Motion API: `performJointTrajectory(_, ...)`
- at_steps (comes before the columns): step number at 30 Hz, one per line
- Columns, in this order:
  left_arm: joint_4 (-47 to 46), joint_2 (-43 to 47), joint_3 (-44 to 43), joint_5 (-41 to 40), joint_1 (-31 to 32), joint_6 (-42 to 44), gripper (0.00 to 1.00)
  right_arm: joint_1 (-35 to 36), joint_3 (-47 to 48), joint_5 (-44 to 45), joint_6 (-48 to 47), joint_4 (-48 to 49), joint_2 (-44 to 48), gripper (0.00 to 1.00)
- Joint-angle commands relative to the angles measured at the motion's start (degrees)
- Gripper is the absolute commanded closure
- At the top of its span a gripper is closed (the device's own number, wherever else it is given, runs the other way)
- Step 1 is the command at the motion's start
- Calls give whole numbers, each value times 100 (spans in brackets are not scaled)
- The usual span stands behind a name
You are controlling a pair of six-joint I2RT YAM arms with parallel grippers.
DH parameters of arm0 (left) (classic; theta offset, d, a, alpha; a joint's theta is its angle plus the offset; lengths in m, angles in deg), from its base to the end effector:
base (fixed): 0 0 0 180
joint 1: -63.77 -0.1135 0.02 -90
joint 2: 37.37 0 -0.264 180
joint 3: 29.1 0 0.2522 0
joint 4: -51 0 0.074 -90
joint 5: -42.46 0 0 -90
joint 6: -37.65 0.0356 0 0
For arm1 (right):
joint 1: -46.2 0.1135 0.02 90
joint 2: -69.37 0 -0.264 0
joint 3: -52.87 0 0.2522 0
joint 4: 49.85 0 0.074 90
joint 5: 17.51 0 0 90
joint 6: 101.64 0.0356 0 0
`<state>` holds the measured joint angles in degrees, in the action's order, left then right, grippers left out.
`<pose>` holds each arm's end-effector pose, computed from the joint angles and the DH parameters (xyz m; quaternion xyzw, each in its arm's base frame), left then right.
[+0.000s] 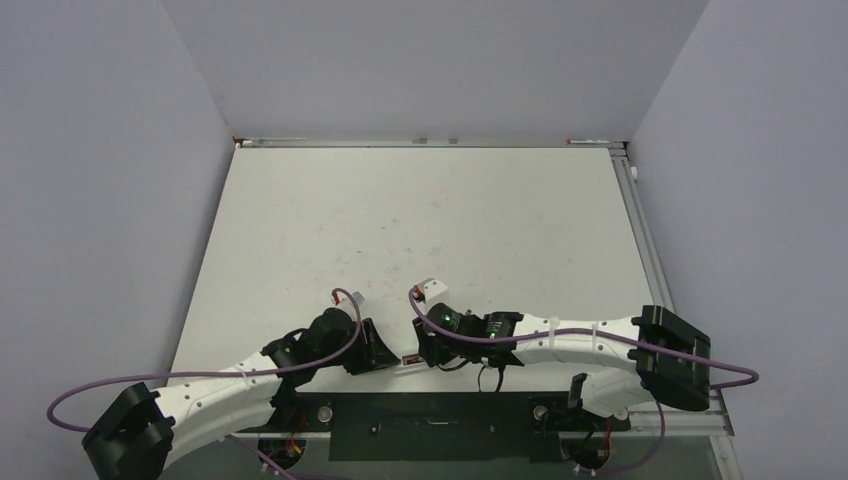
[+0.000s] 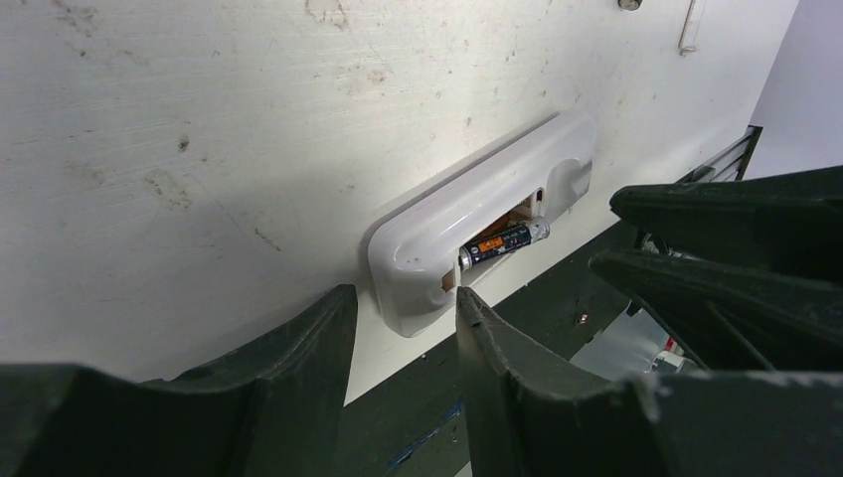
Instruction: Load the batteries into the remote control
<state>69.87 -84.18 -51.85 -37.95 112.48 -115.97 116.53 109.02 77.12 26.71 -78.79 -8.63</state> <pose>0.0942 -0.1162 0.1288 -0.0854 0.9102 -0.3732 0.1579 0.0931 0.2518 0.1930 -0.2463 0.9086 0.2502 0.2264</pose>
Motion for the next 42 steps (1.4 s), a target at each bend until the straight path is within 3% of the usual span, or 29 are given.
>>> performJointTrajectory(1,54,-98,91,-150,35,121,62,115,336,212,242,8,-108,72)
performJointTrajectory(17,-146,-294,74,-88,36,183,70,210,536,313,461,-167,-494,74)
performJointTrajectory(42,-255,-329,98,-82,35,183,71,306,621,132,538,-175,-774,86)
